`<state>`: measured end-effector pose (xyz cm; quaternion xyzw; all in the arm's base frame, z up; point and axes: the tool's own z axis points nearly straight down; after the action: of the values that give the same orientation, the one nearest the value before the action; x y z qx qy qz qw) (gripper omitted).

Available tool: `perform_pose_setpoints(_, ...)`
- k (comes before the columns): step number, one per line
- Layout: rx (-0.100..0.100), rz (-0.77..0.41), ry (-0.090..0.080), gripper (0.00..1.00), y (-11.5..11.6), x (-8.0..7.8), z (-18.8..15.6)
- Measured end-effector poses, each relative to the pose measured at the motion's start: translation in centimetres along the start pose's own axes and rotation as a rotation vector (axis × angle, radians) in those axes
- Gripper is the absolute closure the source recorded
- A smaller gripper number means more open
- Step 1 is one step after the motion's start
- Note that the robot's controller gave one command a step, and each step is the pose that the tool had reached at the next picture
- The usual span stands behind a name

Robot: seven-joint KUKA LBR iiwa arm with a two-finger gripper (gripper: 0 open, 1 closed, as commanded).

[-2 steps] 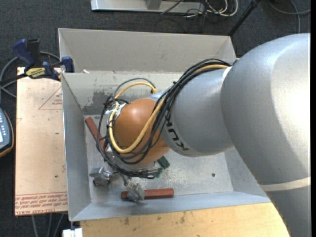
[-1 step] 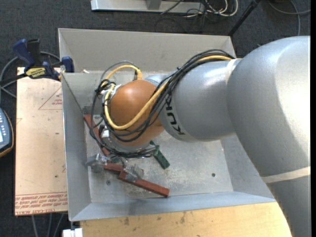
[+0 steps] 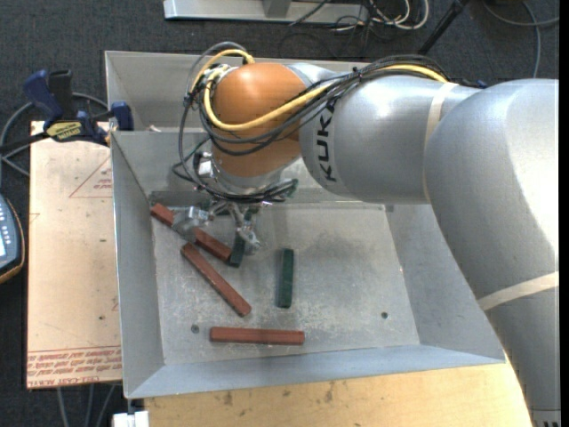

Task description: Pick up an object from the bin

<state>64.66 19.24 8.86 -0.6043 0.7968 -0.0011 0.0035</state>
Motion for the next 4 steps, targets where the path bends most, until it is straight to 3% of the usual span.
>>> perform_pose_setpoints(1, -0.006, -0.179, 0.005, 0.0, -2.0, 10.7, 1.1)
perform_pose_setpoints(2, 0.001, -0.157, -0.007, 0.0, 0.9, -2.7, -8.2)
perform_pose_setpoints(3, -0.011, -0.409, 0.002, 0.0, 7.8, 2.8, 1.9)
perform_pose_setpoints(4, -0.005, -0.406, -0.002, 1.0, 7.6, 2.7, 1.7)
